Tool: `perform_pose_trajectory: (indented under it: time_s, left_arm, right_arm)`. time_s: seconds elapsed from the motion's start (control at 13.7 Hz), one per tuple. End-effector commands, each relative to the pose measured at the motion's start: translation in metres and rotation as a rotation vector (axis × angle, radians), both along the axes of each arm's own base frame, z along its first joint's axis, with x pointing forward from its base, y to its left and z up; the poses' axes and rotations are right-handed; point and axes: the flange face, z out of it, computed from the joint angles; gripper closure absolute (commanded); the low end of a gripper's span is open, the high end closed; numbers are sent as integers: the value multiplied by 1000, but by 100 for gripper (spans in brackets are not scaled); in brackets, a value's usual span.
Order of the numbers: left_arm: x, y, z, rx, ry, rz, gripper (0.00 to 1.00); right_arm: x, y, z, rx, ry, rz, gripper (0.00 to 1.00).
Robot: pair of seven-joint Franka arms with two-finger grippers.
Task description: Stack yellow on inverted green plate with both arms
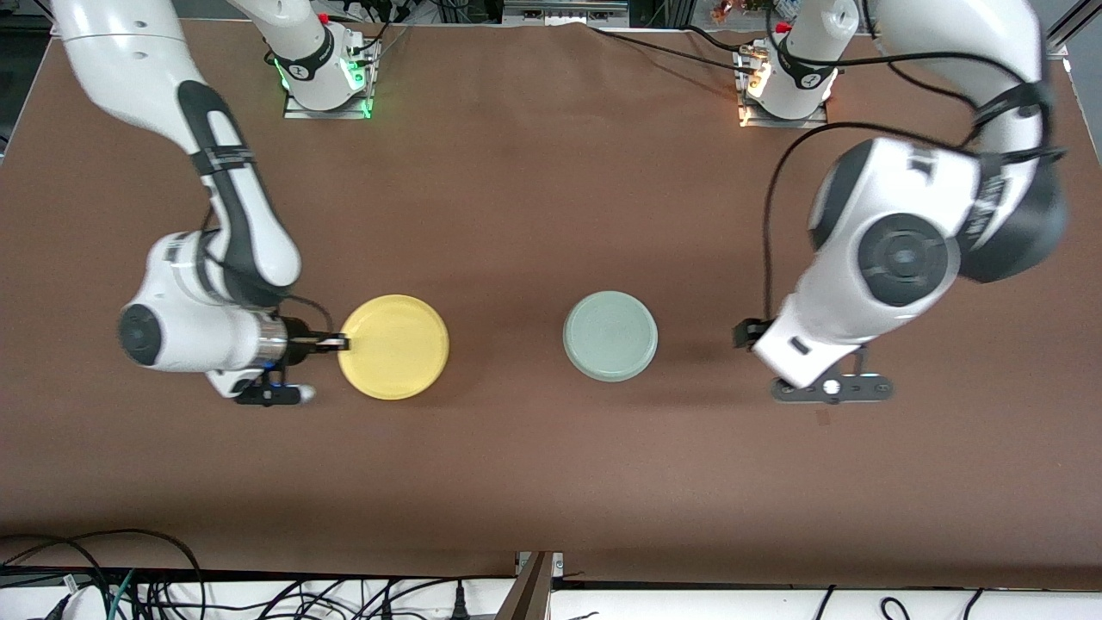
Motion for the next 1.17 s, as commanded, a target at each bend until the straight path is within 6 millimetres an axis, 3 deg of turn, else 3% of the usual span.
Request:
perform_pose_trajectory:
  time_s: [0.0,0.15,0.29,0.44,0.51,0.66,0.8,0.95,1.1]
  left_arm:
    - [-20,70,38,-48,38,-51,0]
    - [-45,93,60,-33,67,-57,0]
    - [-74,131,82,-55,39,-10,0]
    - [-108,162,90,-111,-77,65,0]
    - [-115,171,89,-110,-133,76,0]
    - [-120,172,87,-92,-168,56,0]
    - [-126,153,93,-59,-178,-2,0]
    - [-127,149,94,-46,-174,-71,0]
    - [-127,164,91,-53,-168,-37,0]
  right_arm:
    - [-13,72,-6,38,2,-113,100]
    - [-30,135,-17,25,-24,-178,100]
    - [-49,187,-29,21,-57,-240,100]
    - [-68,225,-37,19,-65,-288,100]
    - [-75,237,-38,17,-60,-301,100]
    - [-87,261,-36,26,-71,-325,100]
    - [-102,281,-38,26,-68,-326,100]
    - [-117,299,-46,15,-61,-313,100]
    - [-125,311,-52,24,-82,-326,100]
